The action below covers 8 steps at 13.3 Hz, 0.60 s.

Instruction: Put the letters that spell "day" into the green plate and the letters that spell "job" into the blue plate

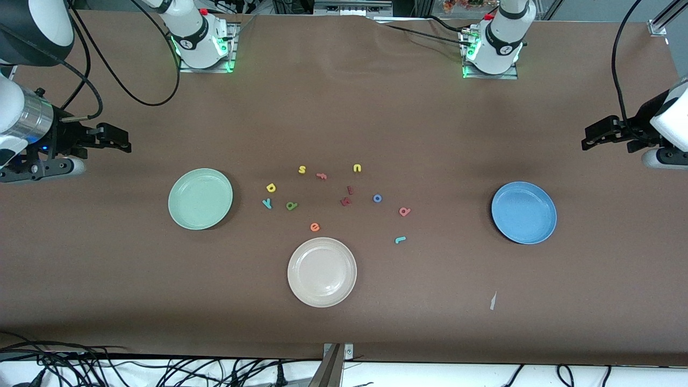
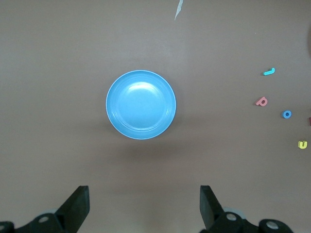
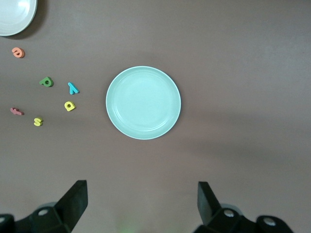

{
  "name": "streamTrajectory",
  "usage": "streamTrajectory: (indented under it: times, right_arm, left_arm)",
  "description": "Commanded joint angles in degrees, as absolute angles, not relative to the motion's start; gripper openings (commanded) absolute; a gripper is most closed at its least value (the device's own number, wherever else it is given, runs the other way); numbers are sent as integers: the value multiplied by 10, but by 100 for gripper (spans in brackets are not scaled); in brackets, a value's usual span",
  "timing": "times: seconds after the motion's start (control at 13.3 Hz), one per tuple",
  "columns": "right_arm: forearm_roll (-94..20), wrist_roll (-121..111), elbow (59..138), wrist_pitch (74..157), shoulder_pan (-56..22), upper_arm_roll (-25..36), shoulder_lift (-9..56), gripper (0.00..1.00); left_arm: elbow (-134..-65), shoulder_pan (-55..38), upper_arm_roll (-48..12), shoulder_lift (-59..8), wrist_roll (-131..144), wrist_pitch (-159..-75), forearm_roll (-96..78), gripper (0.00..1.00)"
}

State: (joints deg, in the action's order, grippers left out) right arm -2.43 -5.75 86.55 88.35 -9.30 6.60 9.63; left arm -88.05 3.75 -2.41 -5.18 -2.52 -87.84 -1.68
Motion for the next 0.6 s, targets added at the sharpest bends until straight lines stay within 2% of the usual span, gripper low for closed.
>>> streamTrajectory:
  times: [0.0,0.53]
  right_arm:
    - [-35,-60,869,885,-91,66,93,100]
    - [-35,-60,874,885,-91,67,93,100]
  left_arm:
    - [-885,40,-26,-50,-35,-886,-4,100]
    - [-885,40,-26,-52,-35,-886,-4,100]
